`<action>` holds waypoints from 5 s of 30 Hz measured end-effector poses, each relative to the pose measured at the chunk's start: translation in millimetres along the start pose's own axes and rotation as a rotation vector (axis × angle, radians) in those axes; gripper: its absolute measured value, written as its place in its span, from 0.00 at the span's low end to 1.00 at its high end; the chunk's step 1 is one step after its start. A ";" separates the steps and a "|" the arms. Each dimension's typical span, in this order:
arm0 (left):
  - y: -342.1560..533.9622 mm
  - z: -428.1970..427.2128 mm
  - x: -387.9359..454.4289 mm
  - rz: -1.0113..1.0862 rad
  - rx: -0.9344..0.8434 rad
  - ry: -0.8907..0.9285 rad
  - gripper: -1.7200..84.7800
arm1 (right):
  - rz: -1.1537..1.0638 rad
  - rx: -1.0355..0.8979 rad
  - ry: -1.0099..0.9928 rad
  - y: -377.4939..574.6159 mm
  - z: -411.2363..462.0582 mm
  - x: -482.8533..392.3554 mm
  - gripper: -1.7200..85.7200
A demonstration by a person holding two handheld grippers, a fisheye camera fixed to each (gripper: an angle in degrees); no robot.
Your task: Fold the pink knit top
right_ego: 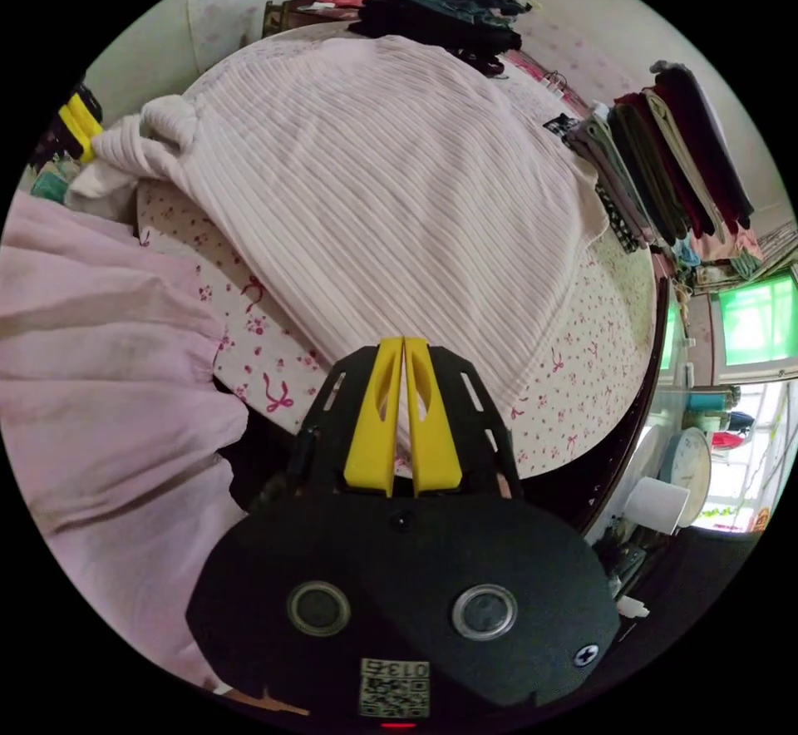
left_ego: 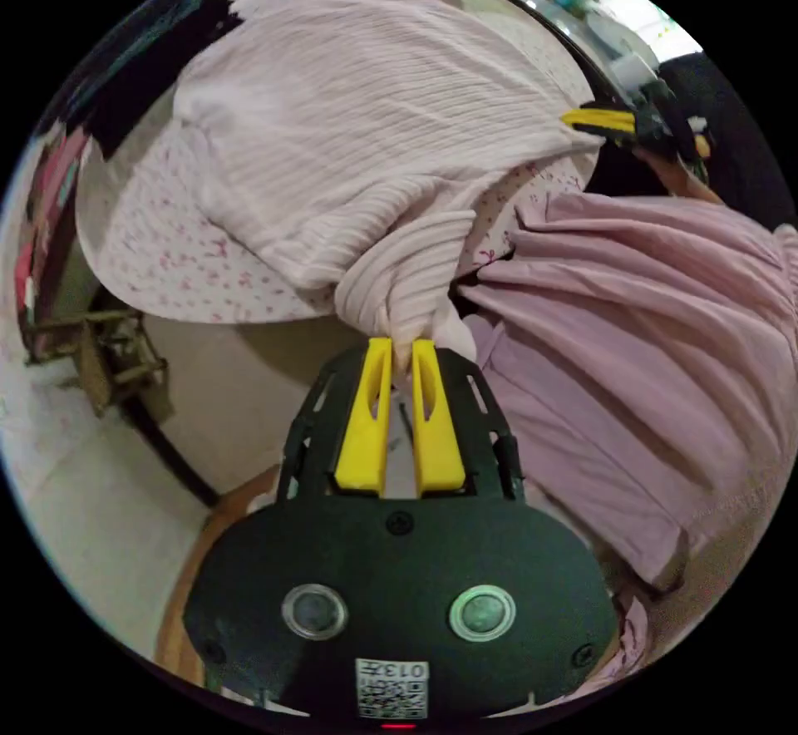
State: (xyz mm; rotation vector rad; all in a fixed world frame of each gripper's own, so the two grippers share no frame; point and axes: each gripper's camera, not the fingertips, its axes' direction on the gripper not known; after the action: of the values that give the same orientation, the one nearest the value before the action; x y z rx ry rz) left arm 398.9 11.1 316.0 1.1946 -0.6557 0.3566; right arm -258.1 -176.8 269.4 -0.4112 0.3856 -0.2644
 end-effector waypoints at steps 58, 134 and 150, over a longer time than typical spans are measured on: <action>-245.9 10.4 -191.5 -0.146 0.347 0.054 0.10 | 0.309 -0.083 -0.270 -369.7 296.5 390.6 0.09; -449.1 55.3 -22.8 0.128 0.549 0.027 0.11 | 0.322 0.386 -0.294 -7.8 121.3 265.6 0.05; -579.0 88.5 107.4 0.395 0.320 -0.147 0.14 | 0.573 0.113 -0.151 72.9 94.1 243.3 0.10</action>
State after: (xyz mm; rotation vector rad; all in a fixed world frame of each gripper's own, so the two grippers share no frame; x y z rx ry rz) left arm 792.6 -279.2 -23.7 1.4024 -0.9930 0.7309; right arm 10.9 -159.7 242.3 -0.1944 0.3238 0.3012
